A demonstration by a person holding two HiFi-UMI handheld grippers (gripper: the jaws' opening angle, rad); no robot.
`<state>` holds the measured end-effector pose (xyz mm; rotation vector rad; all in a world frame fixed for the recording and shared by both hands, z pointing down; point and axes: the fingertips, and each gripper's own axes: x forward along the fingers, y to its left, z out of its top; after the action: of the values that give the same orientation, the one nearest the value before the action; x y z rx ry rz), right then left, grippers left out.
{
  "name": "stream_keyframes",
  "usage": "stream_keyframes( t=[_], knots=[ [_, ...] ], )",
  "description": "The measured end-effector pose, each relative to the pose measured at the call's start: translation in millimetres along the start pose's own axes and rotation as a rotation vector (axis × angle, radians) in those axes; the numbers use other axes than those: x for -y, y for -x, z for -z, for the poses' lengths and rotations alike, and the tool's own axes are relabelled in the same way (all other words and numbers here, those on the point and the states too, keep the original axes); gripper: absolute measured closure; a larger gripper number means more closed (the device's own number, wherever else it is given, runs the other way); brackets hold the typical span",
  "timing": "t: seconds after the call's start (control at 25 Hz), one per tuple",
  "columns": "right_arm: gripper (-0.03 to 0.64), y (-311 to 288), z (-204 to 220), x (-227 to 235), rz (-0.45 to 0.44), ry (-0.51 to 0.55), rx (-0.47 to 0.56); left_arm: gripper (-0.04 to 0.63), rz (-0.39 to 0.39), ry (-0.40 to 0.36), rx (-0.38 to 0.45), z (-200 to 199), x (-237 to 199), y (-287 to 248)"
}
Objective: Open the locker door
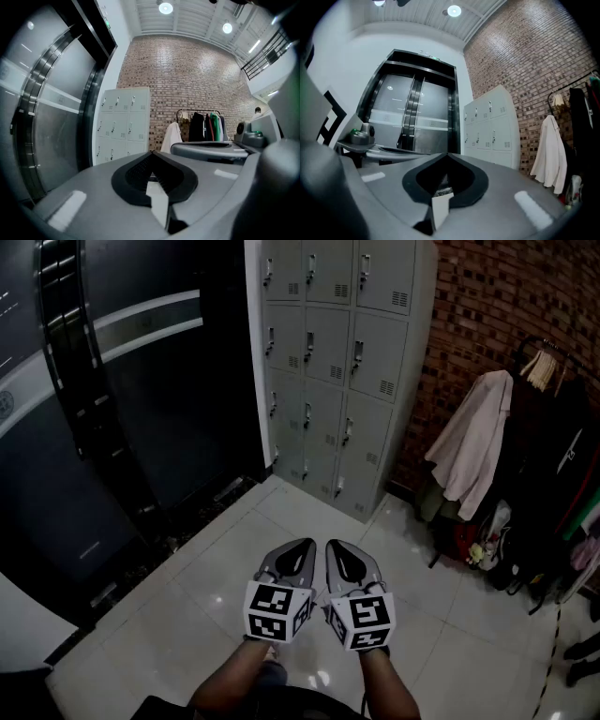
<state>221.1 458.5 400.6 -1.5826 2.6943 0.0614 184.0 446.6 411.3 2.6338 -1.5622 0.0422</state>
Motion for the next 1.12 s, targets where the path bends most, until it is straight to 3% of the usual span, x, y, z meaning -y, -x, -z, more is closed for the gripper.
stream_keyframes(
  t=[0.24, 0.8, 1.12],
  knots=[
    [0.62, -55, 6, 11, -0.005, 0.021, -0.003, 0.589, -0.005, 0.003, 0.02, -2, -41, -39],
    [0.62, -261, 3, 23, 0.046, 0.044, -0.06, 0.589, 0.06, 0.032, 0.014, -35, -207, -164],
    [0.62, -342, 7, 14, 0.064, 0.074, -0.089, 0.589, 0.084, 0.05, 0.011, -42, -281, -207]
  ],
)
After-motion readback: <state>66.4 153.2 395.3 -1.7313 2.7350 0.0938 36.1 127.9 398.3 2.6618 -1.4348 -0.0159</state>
